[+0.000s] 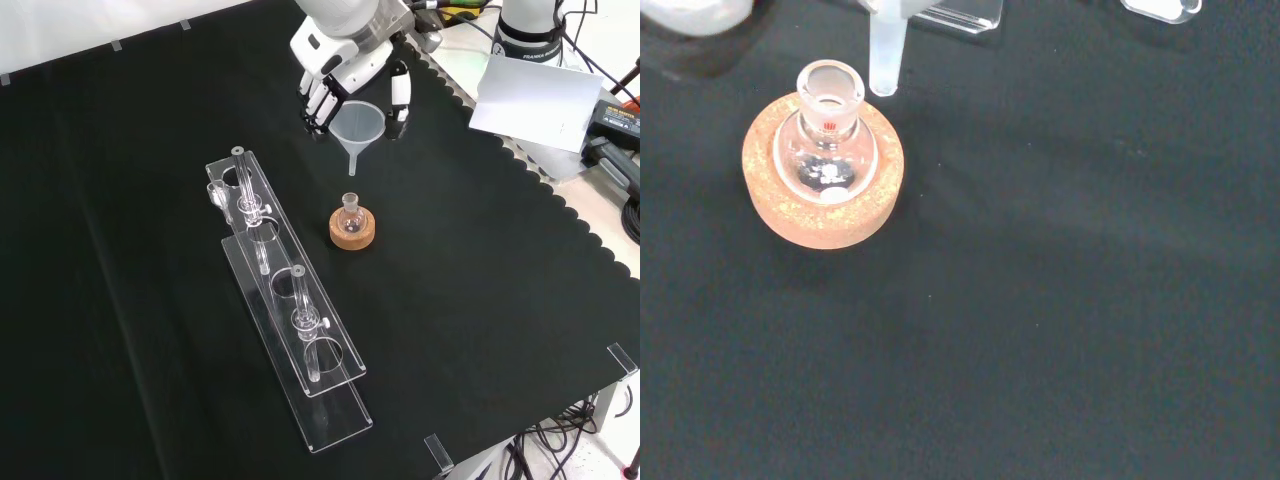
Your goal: Place the funnel on the round-bottom flask.
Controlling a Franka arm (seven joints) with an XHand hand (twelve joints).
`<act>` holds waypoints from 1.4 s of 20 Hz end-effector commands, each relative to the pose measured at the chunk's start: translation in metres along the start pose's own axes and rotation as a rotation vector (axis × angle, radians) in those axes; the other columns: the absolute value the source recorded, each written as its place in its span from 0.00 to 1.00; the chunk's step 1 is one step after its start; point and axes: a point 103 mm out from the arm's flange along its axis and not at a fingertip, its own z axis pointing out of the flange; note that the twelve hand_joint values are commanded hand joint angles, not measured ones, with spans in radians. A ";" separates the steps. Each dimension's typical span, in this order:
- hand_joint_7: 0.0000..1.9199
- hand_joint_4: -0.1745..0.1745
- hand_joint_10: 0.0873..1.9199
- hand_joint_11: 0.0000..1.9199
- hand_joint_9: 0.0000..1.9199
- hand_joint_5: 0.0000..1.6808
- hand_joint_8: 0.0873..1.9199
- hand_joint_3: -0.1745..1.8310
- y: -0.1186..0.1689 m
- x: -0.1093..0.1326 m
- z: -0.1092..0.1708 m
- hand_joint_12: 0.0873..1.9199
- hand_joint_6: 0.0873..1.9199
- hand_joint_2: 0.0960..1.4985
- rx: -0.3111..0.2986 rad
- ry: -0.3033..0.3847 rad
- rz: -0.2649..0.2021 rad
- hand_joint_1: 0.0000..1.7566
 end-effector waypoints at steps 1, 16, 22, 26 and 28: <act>0.23 0.54 0.21 0.32 0.40 0.54 0.32 0.33 0.017 0.013 0.011 0.59 0.37 0.49 0.005 0.015 0.012 0.51; 0.23 0.53 0.21 0.32 0.40 0.55 0.32 0.34 0.030 0.012 0.014 0.59 0.37 0.49 0.001 0.014 -0.039 0.52; 0.23 0.53 0.21 0.32 0.40 0.55 0.32 0.34 0.034 0.012 0.014 0.58 0.37 0.49 0.004 0.029 -0.026 0.52; 0.23 0.53 0.21 0.32 0.40 0.55 0.32 0.34 0.043 0.022 0.014 0.58 0.37 0.49 0.017 0.023 -0.025 0.52; 0.23 0.53 0.21 0.33 0.40 0.55 0.32 0.34 0.044 0.027 0.013 0.58 0.37 0.49 0.020 0.028 -0.024 0.52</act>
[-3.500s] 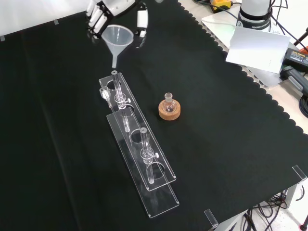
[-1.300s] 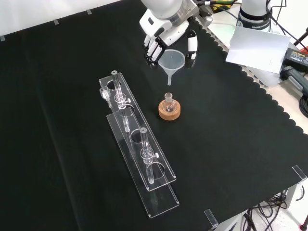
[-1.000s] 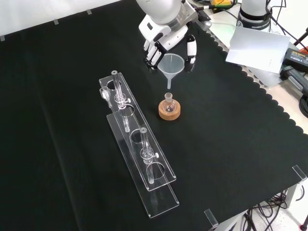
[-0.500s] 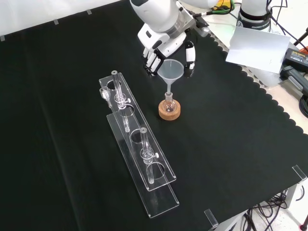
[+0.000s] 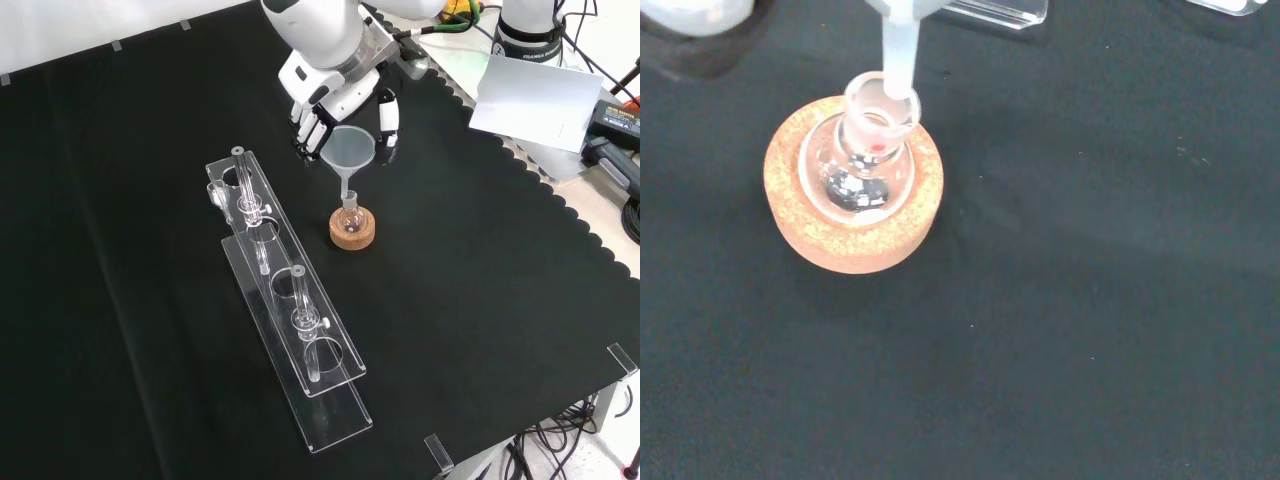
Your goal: Place the funnel on the round-bottom flask.
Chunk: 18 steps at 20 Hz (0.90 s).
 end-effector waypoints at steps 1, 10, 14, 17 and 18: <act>0.23 0.53 0.21 0.33 0.40 0.55 0.32 0.34 0.008 0.012 -0.001 0.58 0.37 0.49 0.013 0.006 0.005 0.52; 0.23 0.53 0.21 0.33 0.40 0.55 0.33 0.34 0.008 0.012 0.006 0.58 0.37 0.49 0.030 0.026 0.004 0.52; 0.23 0.53 0.21 0.33 0.40 0.55 0.33 0.34 0.011 0.010 0.010 0.58 0.37 0.49 0.041 0.033 -0.020 0.52; 0.23 0.52 0.21 0.33 0.40 0.55 0.33 0.34 0.009 0.004 0.012 0.58 0.37 0.49 0.040 0.043 -0.018 0.52; 0.23 0.52 0.21 0.33 0.40 0.55 0.33 0.34 0.009 0.006 0.011 0.58 0.37 0.49 0.044 0.012 0.017 0.52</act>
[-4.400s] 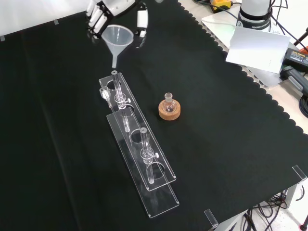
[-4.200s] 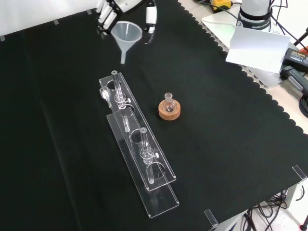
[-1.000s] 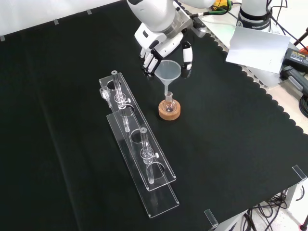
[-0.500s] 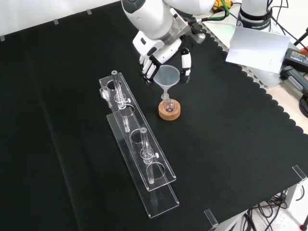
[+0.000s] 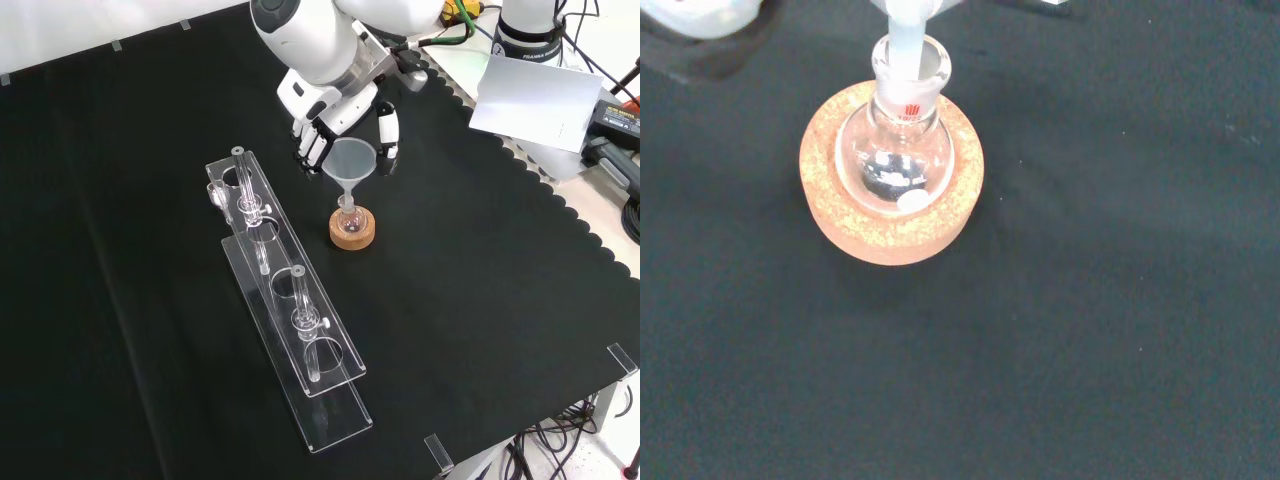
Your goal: Place the funnel on the round-bottom flask.
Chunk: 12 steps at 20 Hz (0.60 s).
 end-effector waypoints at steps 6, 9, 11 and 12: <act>0.23 0.52 0.21 0.33 0.40 0.55 0.33 0.34 0.005 0.014 0.007 0.58 0.37 0.49 0.025 -0.003 0.034 0.52; 0.23 0.52 0.21 0.33 0.40 0.55 0.33 0.35 0.003 -0.001 0.011 0.58 0.37 0.49 0.016 0.036 0.009 0.52; 0.23 0.52 0.21 0.33 0.40 0.55 0.33 0.35 0.003 -0.002 0.011 0.58 0.37 0.49 0.015 0.032 0.001 0.52; 0.23 0.52 0.21 0.33 0.40 0.55 0.33 0.35 0.003 -0.002 0.011 0.58 0.37 0.49 0.016 0.029 -0.003 0.52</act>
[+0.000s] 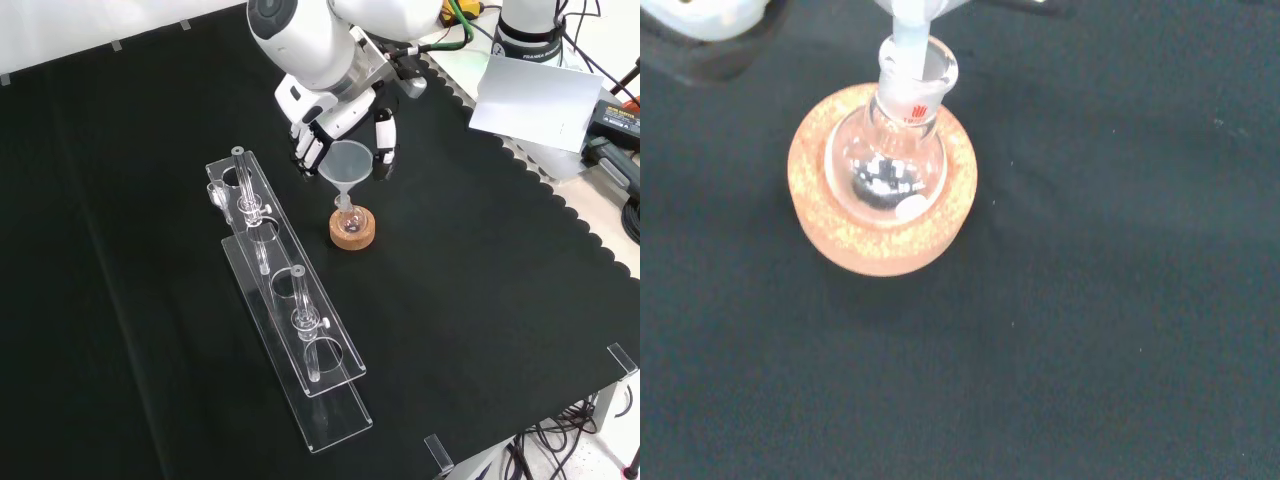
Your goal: Place the funnel on the round-bottom flask.
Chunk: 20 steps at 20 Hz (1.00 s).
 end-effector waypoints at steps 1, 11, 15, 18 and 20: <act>0.22 0.52 0.21 0.33 0.40 0.55 0.33 0.35 -0.002 -0.007 0.013 0.58 0.37 0.49 0.017 0.017 -0.056 0.52; 0.22 0.52 0.21 0.33 0.40 0.55 0.33 0.35 -0.002 -0.007 0.015 0.58 0.37 0.49 0.025 0.011 -0.076 0.51; 0.22 0.52 0.21 0.33 0.40 0.55 0.33 0.35 -0.002 -0.007 0.016 0.58 0.37 0.49 0.027 0.008 -0.053 0.51; 0.22 0.52 0.21 0.33 0.40 0.55 0.33 0.35 -0.002 -0.007 0.017 0.58 0.37 0.48 0.025 0.002 -0.052 0.51; 0.22 0.52 0.21 0.33 0.40 0.55 0.33 0.35 -0.002 -0.007 0.018 0.58 0.37 0.48 0.026 -0.007 -0.055 0.51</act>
